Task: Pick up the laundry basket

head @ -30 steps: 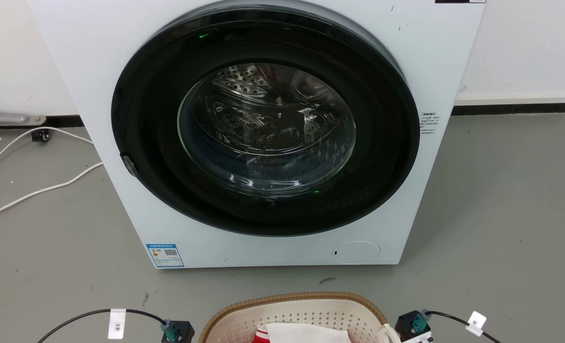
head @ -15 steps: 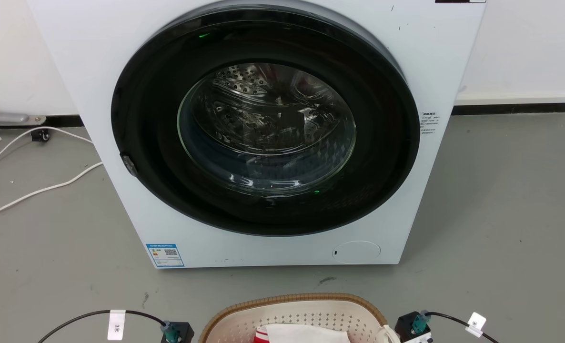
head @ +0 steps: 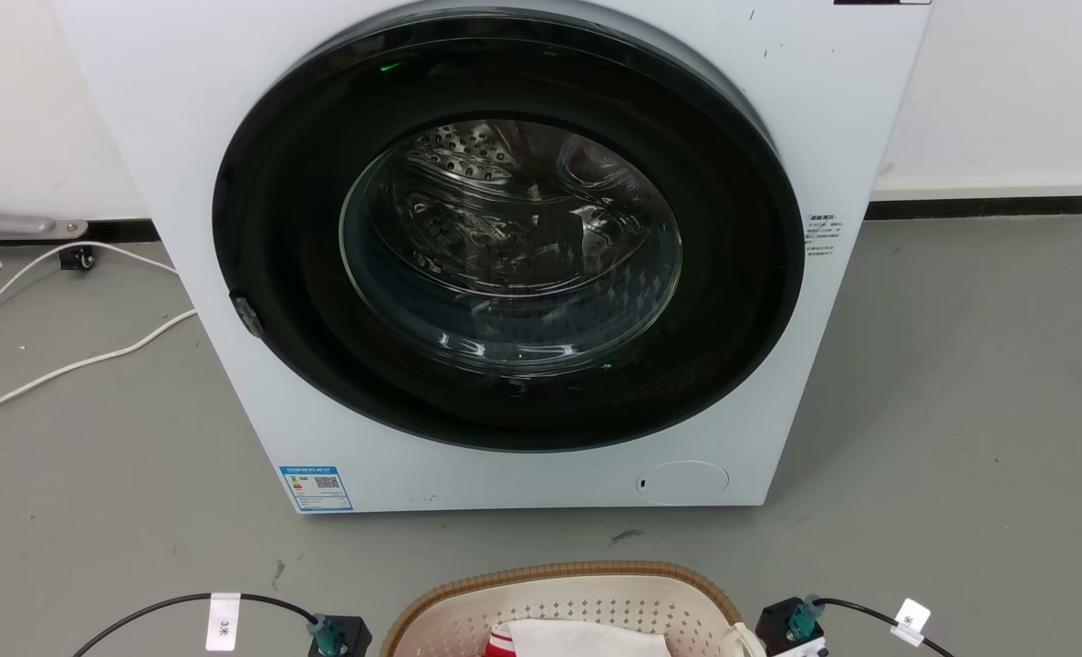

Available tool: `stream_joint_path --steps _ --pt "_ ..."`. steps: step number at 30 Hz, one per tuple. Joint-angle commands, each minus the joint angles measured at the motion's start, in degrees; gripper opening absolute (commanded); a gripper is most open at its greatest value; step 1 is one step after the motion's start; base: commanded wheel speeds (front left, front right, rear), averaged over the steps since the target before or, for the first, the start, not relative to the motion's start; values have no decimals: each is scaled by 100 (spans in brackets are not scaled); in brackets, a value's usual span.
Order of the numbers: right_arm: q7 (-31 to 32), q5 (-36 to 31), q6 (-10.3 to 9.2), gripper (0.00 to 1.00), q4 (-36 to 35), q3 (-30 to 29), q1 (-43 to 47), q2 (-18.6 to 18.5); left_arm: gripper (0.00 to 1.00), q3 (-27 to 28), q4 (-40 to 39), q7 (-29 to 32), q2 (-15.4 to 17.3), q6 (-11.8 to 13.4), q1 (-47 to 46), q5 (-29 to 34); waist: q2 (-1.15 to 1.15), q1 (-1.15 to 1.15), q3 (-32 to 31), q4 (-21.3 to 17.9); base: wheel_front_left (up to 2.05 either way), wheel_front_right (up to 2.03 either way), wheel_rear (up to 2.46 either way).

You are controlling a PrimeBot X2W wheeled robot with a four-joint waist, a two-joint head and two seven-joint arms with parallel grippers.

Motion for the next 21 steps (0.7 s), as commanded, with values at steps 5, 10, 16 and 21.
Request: stream_joint_path --steps 5,10,16,21 --pt "-25 -31 20 0 -13 12 55 29 0 -88 -6 -50 -2 -27 -99 -43 0 0 4 9 0 0 0" --pt "-13 -32 19 0 -10 13 59 18 0 -146 -3 -51 -8 -27 -118 -90 0 0 14 24 0 0 0" --pt "-2 -24 19 0 -19 13 60 15 0 -210 6 -59 -2 -27 -123 -165 0 0 22 25 0 0 0" --pt "4 -22 20 0 -18 13 69 18 0 -261 8 -67 1 -27 -128 -222 0 0 22 28 0 0 0"
